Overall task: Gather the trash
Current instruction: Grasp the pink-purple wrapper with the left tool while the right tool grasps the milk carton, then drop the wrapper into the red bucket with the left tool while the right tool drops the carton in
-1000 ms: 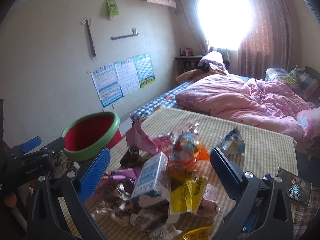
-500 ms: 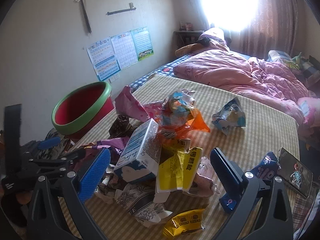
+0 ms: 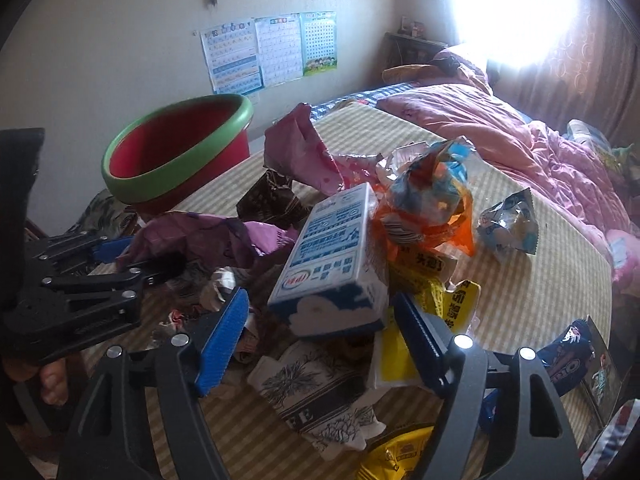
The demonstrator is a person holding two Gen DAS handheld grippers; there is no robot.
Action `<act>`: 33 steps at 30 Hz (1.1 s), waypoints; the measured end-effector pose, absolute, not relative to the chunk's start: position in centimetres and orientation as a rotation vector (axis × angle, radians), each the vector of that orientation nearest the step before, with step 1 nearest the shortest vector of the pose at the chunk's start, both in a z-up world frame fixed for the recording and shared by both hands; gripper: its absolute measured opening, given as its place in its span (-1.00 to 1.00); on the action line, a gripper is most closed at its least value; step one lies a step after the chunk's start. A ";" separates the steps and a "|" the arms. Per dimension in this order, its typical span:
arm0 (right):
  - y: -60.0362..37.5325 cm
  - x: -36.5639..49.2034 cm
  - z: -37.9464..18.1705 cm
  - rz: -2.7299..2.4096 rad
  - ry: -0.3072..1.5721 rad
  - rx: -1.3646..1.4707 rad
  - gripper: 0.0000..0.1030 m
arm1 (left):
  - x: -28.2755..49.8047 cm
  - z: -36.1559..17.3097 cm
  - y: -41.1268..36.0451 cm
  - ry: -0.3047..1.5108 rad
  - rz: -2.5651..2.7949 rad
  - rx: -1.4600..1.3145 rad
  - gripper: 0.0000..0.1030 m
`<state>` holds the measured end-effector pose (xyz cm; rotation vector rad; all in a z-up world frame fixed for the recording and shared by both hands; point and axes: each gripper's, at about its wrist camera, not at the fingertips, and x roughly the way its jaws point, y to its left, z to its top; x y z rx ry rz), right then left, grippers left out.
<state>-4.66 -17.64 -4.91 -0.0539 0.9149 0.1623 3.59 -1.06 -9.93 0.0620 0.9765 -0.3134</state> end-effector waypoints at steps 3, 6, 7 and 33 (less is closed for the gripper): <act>-18.1 -4.5 -4.5 0.150 0.892 -0.027 0.42 | 3.2 -9.4 -0.6 0.961 -0.313 0.049 -0.20; -18.5 -3.7 -4.3 0.147 0.906 -0.015 0.42 | 2.9 -8.4 0.3 0.928 -0.289 0.046 -0.21; -18.5 -3.4 -4.4 0.150 0.914 -0.013 0.42 | 2.9 -8.1 0.7 0.918 -0.279 0.039 -0.21; -17.8 -2.9 -0.7 0.197 0.809 0.056 -0.25 | 3.4 -4.4 5.8 0.808 -0.188 -0.057 -0.20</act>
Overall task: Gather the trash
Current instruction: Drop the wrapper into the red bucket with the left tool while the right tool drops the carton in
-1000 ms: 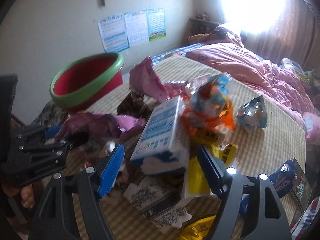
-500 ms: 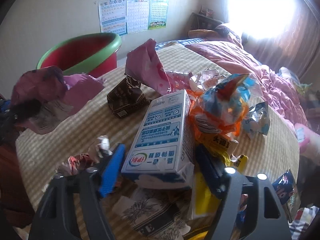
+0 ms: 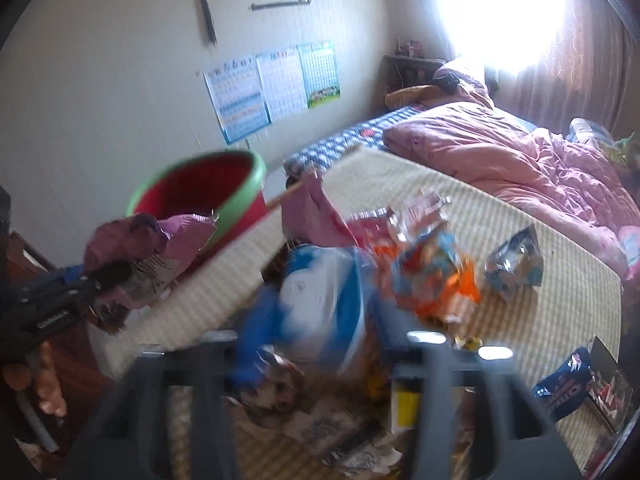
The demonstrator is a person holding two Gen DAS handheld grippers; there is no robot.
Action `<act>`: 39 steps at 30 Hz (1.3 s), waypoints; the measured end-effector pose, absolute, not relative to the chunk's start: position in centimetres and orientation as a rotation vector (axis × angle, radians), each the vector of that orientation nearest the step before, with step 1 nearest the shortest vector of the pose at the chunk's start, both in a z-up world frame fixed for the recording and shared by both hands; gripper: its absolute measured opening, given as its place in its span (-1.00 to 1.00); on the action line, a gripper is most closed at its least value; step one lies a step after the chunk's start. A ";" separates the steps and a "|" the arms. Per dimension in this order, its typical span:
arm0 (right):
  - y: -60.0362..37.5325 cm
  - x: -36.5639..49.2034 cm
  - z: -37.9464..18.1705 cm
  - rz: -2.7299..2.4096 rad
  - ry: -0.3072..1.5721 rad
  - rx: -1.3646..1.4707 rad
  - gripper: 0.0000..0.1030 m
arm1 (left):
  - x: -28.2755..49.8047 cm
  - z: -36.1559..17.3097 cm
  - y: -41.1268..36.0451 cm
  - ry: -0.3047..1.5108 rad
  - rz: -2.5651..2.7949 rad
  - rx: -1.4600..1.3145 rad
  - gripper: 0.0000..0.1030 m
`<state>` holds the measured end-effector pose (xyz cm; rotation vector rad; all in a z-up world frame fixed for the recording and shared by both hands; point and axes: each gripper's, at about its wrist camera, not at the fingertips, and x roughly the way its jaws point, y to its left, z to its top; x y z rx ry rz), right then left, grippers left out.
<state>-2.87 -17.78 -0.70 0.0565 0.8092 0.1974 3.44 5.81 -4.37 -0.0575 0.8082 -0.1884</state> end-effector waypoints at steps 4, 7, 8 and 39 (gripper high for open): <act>-16.6 -1.2 0.8 0.194 0.796 0.042 -0.25 | 4.8 -3.1 7.6 0.765 -0.174 -0.065 -0.20; -15.9 -0.6 1.1 0.192 0.800 0.058 -0.25 | 6.3 -2.5 8.9 0.747 -0.173 -0.075 -0.20; -15.8 -0.3 1.2 0.193 0.803 0.082 -0.25 | 7.0 -2.3 9.3 0.742 -0.173 -0.074 -0.20; -7.7 7.8 3.1 0.320 0.695 0.292 0.26 | 14.9 -4.8 14.2 0.788 -0.121 -0.046 0.33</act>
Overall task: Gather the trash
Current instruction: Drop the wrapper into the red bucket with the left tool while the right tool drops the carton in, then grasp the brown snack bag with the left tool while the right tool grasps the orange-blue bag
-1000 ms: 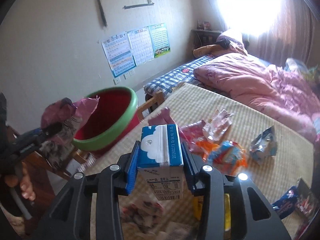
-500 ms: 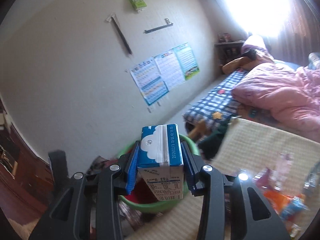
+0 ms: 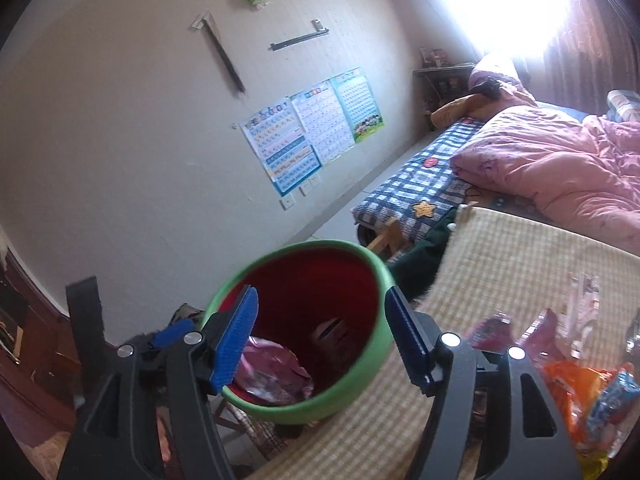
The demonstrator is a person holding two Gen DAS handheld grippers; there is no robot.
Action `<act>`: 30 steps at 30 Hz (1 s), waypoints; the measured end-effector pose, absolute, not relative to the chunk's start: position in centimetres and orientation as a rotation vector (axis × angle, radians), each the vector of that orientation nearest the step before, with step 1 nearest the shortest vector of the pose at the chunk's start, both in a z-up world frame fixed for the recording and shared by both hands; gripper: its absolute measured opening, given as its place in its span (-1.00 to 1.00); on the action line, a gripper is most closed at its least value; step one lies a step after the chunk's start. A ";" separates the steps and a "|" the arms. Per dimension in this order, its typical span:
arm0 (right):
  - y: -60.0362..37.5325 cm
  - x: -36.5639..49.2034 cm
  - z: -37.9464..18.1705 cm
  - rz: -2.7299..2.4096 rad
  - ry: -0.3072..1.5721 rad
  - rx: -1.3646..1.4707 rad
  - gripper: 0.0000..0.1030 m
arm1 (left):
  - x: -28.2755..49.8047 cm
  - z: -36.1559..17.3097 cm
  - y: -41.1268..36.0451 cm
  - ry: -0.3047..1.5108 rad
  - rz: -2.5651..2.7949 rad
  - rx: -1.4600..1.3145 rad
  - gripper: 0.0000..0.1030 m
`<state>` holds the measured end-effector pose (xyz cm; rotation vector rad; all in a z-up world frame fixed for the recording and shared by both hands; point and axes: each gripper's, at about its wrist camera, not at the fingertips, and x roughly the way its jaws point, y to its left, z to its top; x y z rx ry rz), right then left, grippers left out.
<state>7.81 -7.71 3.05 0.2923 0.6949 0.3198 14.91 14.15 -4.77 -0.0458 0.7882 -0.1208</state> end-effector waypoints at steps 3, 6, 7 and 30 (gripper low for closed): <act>-10.0 6.5 2.8 0.255 0.687 0.272 0.31 | 14.6 -4.2 13.2 0.767 -0.145 -0.044 0.33; -12.5 4.9 2.6 0.179 0.674 0.253 0.35 | 14.2 -3.5 11.7 0.749 -0.184 -0.044 0.33; -13.5 4.2 2.6 0.149 0.671 0.247 0.35 | 14.0 -3.3 11.1 0.746 -0.202 -0.047 0.35; -25.1 -3.1 -1.5 -0.047 0.786 0.287 0.51 | 12.9 -10.6 -6.4 0.995 -0.475 0.030 0.58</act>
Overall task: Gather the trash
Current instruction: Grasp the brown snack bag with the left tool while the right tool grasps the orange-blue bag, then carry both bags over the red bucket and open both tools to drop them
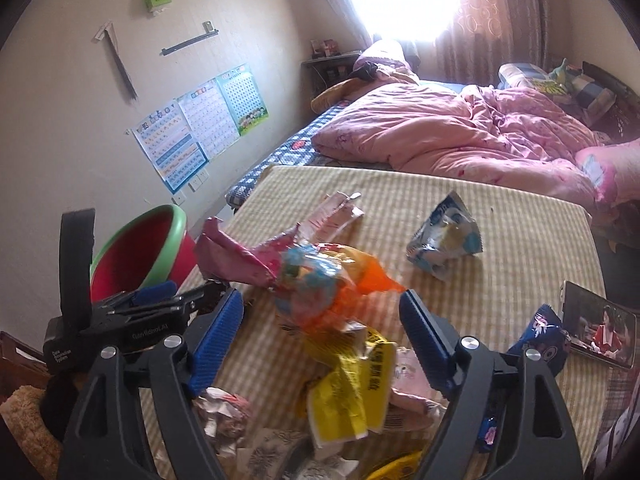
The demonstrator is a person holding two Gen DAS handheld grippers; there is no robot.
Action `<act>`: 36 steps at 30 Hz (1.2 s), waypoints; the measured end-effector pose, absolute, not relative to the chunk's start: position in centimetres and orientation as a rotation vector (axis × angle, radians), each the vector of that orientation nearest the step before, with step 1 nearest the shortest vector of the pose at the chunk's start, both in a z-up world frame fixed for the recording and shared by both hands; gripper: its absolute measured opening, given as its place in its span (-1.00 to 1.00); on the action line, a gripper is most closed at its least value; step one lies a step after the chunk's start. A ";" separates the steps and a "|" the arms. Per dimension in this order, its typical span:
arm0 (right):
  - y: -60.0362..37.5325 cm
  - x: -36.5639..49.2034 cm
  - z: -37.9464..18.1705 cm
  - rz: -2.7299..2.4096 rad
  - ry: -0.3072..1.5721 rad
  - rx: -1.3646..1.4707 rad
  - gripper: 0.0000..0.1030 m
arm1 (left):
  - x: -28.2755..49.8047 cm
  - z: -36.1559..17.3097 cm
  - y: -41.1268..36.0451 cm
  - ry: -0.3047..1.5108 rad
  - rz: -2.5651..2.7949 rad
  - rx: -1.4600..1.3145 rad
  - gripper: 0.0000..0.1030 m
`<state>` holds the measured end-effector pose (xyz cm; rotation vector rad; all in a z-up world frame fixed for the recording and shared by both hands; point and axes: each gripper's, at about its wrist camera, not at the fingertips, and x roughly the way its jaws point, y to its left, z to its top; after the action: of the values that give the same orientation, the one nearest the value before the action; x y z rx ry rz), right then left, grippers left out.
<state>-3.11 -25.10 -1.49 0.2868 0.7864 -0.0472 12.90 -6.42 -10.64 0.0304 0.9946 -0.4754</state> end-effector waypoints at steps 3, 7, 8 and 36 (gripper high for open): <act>-25.9 -2.3 -2.1 -0.030 0.804 0.317 0.51 | 13.0 -11.8 -6.7 1.017 -0.479 0.049 0.56; -26.4 -0.4 -2.9 0.000 0.834 0.358 0.51 | 12.4 -12.0 -7.3 1.039 -0.522 0.021 0.15; -26.4 -0.2 -2.9 0.007 0.836 0.366 0.51 | 12.3 -11.9 -7.5 1.035 -0.525 0.028 0.14; -22.3 -1.6 1.9 0.052 0.698 0.319 -0.01 | 8.7 -6.7 0.0 0.897 -0.417 -0.086 0.14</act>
<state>-1.56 -22.27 1.89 0.3194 0.6978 0.0516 8.74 0.03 -6.74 -0.0864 0.8969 -0.4169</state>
